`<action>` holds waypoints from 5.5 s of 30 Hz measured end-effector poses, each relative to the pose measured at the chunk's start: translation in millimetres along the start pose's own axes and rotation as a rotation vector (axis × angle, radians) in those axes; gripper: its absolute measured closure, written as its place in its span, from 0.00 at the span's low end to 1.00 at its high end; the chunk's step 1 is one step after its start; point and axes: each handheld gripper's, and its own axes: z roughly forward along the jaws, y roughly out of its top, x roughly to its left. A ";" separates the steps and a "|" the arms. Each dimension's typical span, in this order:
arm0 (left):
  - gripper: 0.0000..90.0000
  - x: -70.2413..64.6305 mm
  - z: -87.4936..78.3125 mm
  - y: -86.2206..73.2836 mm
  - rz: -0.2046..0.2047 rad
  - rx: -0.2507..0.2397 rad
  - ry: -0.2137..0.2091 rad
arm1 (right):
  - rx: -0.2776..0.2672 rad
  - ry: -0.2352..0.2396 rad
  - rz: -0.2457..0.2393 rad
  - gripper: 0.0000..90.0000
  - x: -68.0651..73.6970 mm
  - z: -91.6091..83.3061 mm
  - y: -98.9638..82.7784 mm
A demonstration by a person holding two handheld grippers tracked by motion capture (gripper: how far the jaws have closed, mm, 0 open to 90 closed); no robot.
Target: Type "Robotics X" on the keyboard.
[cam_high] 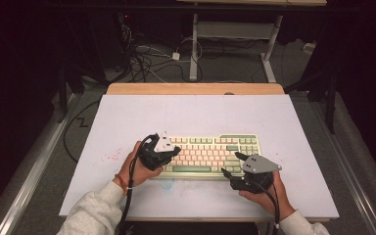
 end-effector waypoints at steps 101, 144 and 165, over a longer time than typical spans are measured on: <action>0.47 -0.3 -52.8 -84.7 -0.110 0.010 0.180 | -0.051 -0.084 0.000 0.32 -16.2 -21.9 -12.4; 0.96 4.3 28.5 26.7 0.023 0.116 -0.045 | 0.019 -0.077 -0.012 0.33 -8.5 -21.8 -33.1; 0.96 5.2 55.1 24.7 0.028 0.184 -0.040 | 0.043 -0.068 -0.022 0.33 -8.0 -18.9 -34.7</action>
